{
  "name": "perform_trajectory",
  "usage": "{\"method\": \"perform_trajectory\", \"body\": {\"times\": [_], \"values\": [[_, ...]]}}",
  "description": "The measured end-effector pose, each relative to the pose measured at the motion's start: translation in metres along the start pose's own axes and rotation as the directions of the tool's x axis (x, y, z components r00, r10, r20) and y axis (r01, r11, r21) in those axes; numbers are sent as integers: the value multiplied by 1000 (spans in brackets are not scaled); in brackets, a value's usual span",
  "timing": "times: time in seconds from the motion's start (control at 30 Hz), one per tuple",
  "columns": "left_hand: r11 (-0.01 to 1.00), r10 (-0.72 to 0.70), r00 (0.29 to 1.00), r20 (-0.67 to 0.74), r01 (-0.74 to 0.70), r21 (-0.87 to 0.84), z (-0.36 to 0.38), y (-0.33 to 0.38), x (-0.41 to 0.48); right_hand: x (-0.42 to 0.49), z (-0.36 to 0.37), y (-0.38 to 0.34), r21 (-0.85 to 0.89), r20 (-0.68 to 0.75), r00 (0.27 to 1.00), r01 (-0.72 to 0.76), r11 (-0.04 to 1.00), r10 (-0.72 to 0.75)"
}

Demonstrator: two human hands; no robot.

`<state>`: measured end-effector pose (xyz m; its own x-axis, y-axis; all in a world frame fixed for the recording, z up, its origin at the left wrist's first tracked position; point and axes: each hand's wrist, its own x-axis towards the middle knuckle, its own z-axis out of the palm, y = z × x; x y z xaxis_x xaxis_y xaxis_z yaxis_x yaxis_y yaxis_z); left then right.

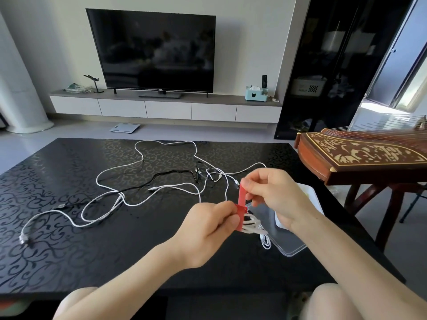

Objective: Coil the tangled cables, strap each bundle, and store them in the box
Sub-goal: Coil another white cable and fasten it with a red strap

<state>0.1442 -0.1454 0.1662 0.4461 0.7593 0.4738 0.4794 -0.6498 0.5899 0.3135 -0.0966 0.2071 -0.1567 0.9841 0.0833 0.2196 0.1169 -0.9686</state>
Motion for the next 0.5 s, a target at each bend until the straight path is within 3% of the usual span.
{"method": "perform_trajectory", "body": {"times": [0.1,0.17,0.2,0.23,0.27,0.3,0.37,0.4,0.43,0.5], "values": [[999,-43,997,61,42,28,-3,-1,1,0,5,-6,-95,-82,992,86,992,-94],[981,-191,979,76,192,-8,-1,1,3,-3,12,-9,-224,-120,960,221,949,-252],[948,-291,952,95,300,-108,1,1,6,-6,16,-8,-314,-123,928,300,901,-352],[869,-389,911,138,412,-272,1,1,8,-9,21,-6,-394,-113,887,373,840,-448],[727,-470,854,222,517,-451,0,-1,12,-12,25,-4,-453,-98,843,436,778,-529],[525,-516,783,348,610,-594,-2,-3,15,-15,29,-2,-487,-88,802,483,728,-591],[123,-504,636,584,722,-681,-8,-7,21,-17,30,2,-517,-83,739,541,663,-668],[19,-493,595,634,737,-676,-9,-9,22,-17,30,3,-531,-81,712,561,635,-697],[-22,-498,577,647,738,-675,-10,-10,23,-16,30,3,-547,-81,687,575,609,-722],[13,-538,586,606,724,-689,-9,-10,24,-15,30,4,-577,-99,649,580,575,-755]]}}
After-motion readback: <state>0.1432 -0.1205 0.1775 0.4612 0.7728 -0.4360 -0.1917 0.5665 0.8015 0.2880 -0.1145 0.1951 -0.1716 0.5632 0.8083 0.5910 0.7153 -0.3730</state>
